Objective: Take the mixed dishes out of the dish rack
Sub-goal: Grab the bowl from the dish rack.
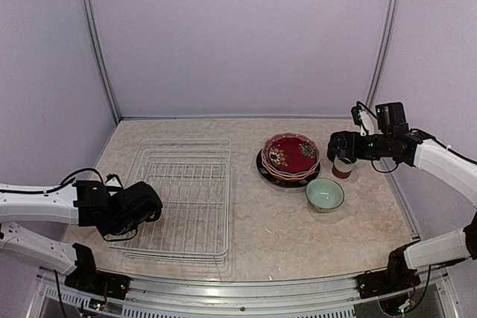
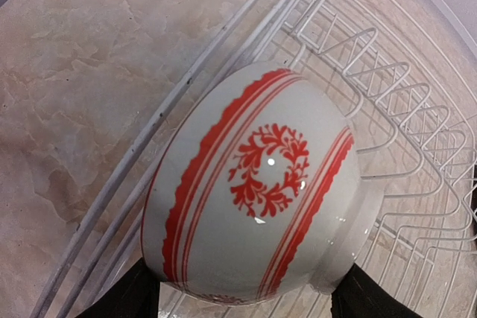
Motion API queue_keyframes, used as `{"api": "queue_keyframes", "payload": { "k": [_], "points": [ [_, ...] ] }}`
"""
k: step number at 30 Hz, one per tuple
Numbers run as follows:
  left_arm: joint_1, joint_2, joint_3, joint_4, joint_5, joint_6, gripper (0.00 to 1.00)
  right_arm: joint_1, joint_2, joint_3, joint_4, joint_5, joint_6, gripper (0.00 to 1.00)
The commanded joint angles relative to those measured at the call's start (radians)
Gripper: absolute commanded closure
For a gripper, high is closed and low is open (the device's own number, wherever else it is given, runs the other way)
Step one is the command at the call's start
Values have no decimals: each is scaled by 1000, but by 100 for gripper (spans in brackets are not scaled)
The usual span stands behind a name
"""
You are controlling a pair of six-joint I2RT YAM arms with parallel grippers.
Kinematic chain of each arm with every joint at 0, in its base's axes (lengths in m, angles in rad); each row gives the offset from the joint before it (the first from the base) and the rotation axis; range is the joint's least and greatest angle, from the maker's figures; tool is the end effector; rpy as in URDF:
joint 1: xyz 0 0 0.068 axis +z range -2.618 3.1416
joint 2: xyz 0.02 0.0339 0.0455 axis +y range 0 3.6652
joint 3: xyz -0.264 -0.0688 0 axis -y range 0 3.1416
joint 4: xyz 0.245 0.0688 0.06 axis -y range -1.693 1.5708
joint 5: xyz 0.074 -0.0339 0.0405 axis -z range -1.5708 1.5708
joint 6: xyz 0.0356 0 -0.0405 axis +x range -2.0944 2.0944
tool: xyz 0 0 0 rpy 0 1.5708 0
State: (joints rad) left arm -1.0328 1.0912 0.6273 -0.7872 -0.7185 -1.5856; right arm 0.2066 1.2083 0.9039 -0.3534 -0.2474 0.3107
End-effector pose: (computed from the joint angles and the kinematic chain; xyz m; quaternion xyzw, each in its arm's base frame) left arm 0.1102 -0.1390 0.1961 -0.3061 0.8739 -0.0542 0.3738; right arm 0.2566 0.0627 0.2778 -0.0080 0.8924 0.2190 0.3946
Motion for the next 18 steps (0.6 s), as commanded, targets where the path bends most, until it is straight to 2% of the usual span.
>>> {"api": "queue_keyframes", "payload": {
  "k": [1, 7, 18],
  "points": [
    [5, -39, 5, 68, -44, 71, 32, -6, 13, 10, 2, -14, -7, 6],
    [8, -94, 35, 89, -1, 163, 35, 1, 11, 16, 21, -87, -9, 6],
    [19, -207, 93, 164, 103, 352, 37, 96, 54, 42, 89, -173, 16, 7]
  ]
}}
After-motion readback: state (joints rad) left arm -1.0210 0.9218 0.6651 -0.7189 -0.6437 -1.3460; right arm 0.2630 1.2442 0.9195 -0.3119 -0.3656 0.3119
